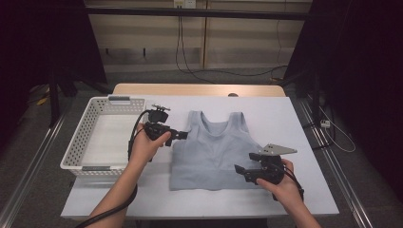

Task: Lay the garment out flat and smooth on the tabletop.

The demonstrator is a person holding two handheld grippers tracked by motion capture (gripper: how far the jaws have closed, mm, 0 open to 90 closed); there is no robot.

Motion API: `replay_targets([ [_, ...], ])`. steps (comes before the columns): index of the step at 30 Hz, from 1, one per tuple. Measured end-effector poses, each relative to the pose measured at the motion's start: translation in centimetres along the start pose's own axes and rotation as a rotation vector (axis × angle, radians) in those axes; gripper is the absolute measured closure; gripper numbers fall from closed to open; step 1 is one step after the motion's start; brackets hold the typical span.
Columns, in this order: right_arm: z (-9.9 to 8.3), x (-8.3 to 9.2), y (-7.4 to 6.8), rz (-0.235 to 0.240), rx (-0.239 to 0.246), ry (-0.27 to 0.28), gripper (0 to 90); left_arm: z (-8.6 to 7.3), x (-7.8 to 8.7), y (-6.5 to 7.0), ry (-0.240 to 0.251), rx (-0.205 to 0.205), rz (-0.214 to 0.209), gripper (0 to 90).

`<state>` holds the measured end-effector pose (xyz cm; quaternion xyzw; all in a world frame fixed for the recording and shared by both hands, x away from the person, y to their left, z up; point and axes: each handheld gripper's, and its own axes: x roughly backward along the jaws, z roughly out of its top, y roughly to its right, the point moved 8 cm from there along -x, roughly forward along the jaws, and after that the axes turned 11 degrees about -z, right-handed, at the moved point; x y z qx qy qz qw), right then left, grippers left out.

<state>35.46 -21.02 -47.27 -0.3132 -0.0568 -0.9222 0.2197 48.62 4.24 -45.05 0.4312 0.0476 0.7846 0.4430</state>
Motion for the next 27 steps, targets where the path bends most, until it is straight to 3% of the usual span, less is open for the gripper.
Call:
replay_targets([
  [11,0.1,-0.8,-1.6,0.016,0.034,0.002,19.3,1.5,-1.3,-0.8,0.012,0.004,-0.008,11.8],
  [27,1.1,-2.4,-4.1,0.091,0.075,0.018,16.6,2.0,-0.8,-0.8,0.028,0.008,-0.002,10.7],
])
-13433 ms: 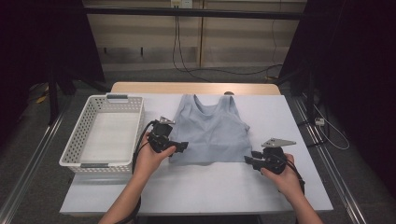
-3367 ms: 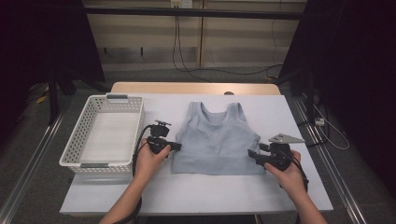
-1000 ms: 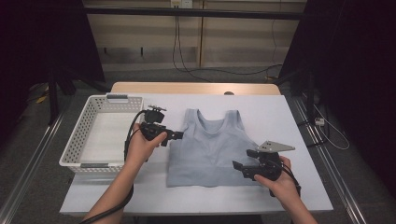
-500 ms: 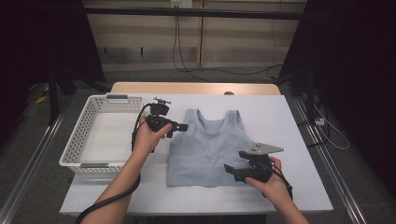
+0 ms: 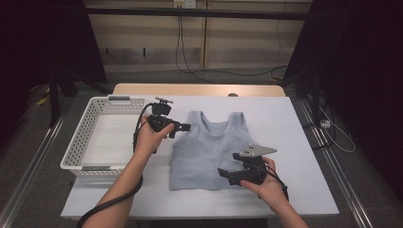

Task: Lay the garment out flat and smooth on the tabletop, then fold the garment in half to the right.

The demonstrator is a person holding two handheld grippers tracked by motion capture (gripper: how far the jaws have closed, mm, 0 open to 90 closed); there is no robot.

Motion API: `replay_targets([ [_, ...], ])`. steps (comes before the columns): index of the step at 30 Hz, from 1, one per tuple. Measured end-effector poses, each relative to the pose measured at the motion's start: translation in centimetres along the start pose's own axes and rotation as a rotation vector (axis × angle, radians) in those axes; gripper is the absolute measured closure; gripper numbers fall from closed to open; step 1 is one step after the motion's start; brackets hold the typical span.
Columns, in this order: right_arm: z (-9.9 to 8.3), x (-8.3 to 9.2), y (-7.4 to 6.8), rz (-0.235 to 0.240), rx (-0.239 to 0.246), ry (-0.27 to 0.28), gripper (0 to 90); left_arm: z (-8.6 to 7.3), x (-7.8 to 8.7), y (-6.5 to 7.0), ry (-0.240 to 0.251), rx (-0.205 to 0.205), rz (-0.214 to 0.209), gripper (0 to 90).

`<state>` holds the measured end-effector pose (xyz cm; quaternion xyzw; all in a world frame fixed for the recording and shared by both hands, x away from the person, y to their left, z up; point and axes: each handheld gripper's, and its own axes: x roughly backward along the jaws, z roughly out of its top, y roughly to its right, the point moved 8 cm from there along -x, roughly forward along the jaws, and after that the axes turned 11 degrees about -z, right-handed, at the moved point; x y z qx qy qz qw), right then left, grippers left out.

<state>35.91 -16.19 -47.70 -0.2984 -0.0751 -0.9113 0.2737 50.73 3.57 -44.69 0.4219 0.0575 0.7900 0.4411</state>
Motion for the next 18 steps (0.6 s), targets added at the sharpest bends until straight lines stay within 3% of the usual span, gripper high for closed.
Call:
replay_targets([
  [7,0.7,-0.2,-0.9,0.028,0.011,0.018,15.9,0.2,0.2,0.3,0.008,0.001,-0.002,10.4],
  [18,1.4,-1.2,-3.4,0.094,0.056,0.031,13.4,0.7,0.9,0.2,0.024,-0.005,0.007,10.0],
])
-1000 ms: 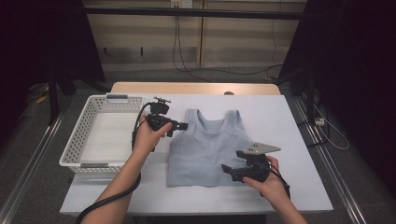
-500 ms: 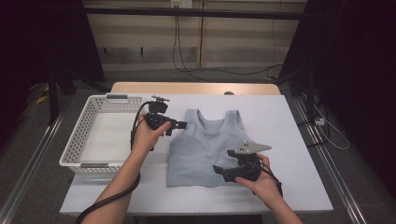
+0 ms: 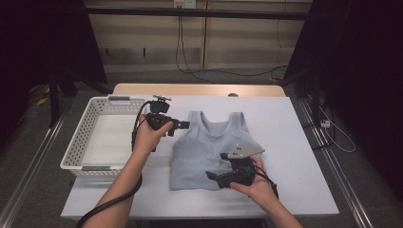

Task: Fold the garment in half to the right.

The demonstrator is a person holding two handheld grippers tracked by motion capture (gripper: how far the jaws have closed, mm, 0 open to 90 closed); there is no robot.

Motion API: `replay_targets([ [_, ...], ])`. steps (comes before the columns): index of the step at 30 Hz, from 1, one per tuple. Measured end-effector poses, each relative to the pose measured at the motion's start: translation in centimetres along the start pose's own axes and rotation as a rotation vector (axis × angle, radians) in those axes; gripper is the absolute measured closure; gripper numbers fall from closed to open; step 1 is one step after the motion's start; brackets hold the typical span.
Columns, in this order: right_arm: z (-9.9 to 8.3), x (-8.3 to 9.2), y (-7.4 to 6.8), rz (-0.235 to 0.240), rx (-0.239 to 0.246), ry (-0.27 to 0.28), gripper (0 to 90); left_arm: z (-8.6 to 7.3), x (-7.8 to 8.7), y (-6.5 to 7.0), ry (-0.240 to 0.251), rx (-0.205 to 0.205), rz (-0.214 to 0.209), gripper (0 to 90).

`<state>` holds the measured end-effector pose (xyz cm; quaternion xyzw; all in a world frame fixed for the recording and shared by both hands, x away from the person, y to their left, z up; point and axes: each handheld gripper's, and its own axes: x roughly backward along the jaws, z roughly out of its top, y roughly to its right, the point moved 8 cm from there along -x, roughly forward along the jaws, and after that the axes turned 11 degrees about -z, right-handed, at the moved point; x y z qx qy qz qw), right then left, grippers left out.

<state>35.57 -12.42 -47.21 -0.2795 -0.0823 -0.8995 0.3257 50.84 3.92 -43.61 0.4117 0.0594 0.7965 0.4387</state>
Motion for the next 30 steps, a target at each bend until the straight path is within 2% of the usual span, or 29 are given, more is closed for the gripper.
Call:
replay_targets([
  [6,0.1,-0.7,-1.1,0.027,0.013,-0.005,13.1,-0.1,0.4,-0.3,0.003,0.002,0.005,10.0],
  [16,0.3,-2.1,-3.5,0.103,0.071,-0.022,11.9,-0.3,0.6,-0.7,0.006,0.010,0.009,9.8],
  [22,0.5,-2.7,-4.4,0.126,0.093,-0.024,12.0,-0.4,1.0,-0.9,0.008,0.009,0.016,9.7],
  [30,1.1,-3.3,-5.7,0.150,0.102,0.001,12.0,-0.5,1.5,-1.2,0.007,0.008,0.031,9.7],
])
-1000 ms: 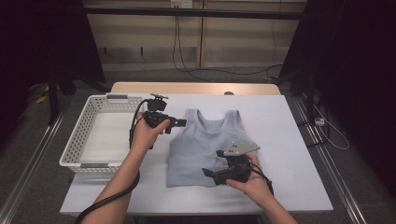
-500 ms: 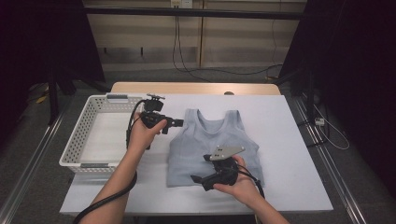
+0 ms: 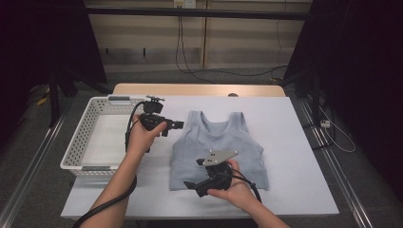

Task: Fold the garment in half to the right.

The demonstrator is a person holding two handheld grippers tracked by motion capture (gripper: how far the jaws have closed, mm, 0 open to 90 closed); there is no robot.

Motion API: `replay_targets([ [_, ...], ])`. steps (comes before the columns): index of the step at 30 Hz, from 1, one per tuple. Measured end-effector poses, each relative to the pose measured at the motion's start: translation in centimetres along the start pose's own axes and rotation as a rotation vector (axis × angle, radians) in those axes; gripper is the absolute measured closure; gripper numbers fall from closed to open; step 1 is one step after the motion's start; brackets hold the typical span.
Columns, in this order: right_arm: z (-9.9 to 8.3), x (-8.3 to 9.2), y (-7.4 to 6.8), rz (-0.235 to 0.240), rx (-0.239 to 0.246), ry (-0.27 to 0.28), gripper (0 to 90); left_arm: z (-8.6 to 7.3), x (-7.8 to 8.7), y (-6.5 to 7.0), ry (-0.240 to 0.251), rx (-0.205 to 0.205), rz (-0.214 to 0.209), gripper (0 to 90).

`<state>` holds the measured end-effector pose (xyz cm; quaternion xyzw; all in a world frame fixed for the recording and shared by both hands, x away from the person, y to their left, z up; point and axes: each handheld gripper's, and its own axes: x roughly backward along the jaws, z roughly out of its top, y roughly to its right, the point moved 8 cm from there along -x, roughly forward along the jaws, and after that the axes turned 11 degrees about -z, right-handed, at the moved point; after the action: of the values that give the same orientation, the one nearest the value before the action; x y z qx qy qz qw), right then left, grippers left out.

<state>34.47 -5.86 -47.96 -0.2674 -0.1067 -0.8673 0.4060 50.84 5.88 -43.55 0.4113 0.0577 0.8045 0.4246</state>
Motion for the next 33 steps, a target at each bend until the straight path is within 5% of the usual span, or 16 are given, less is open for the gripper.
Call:
replay_targets([
  [20,0.5,-1.6,-1.4,0.044,0.035,-0.024,20.3,-0.1,0.6,-0.5,0.005,0.001,0.009,9.7],
  [33,0.4,-1.9,-2.2,0.078,0.076,-0.030,43.2,-0.2,0.7,-0.5,0.004,0.001,0.014,9.8],
])
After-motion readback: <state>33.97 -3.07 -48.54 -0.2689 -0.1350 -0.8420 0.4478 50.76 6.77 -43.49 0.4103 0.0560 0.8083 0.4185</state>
